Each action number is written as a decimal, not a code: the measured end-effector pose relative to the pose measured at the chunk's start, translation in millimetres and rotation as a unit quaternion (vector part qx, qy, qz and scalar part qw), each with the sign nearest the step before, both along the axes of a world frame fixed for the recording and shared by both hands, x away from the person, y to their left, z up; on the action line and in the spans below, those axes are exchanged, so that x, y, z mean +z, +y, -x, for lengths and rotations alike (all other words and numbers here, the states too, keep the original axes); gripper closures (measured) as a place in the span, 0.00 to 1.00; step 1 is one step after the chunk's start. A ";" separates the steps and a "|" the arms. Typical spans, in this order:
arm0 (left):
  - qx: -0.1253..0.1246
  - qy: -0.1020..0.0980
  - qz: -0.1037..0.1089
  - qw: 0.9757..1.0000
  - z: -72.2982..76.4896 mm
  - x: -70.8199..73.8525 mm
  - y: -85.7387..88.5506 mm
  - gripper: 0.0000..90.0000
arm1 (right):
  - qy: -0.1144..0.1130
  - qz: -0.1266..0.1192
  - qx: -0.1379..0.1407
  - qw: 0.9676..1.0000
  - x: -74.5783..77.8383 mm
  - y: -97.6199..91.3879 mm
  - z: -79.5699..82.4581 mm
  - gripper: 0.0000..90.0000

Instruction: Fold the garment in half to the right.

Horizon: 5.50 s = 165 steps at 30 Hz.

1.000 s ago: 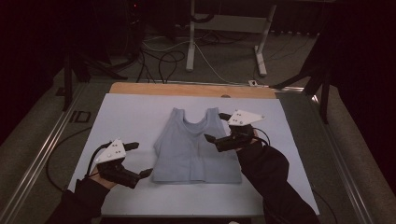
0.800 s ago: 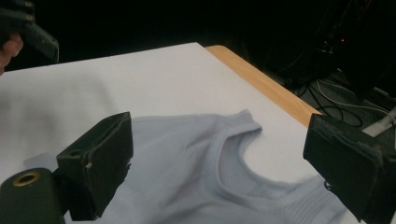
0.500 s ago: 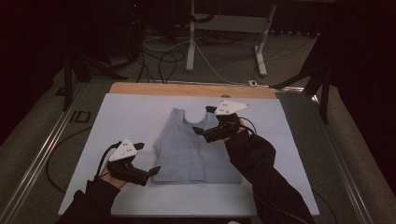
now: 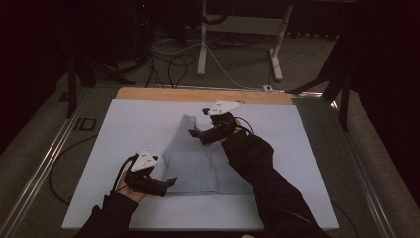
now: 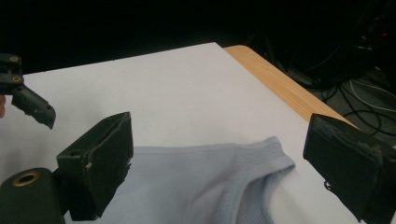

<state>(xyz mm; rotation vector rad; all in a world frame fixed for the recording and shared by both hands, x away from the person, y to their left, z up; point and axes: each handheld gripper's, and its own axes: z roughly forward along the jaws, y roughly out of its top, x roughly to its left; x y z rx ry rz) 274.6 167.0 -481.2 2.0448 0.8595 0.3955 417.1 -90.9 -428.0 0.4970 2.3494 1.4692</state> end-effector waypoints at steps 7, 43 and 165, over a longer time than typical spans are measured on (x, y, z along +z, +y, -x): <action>0.014 0.053 -0.021 0.998 -4.0 -13.8 -4.5 0.00 | 0.019 0.007 0.006 1.000 -13.2 16.1 -11.0 0.09; 0.009 0.133 -0.057 0.989 -3.6 -42.7 -15.0 0.63 | 0.054 0.028 0.001 0.998 -43.0 32.4 -38.2 0.09; -0.061 0.077 -0.031 0.995 4.9 3.1 -48.4 0.97 | 0.118 0.149 -0.182 0.965 -21.6 56.9 -110.2 0.98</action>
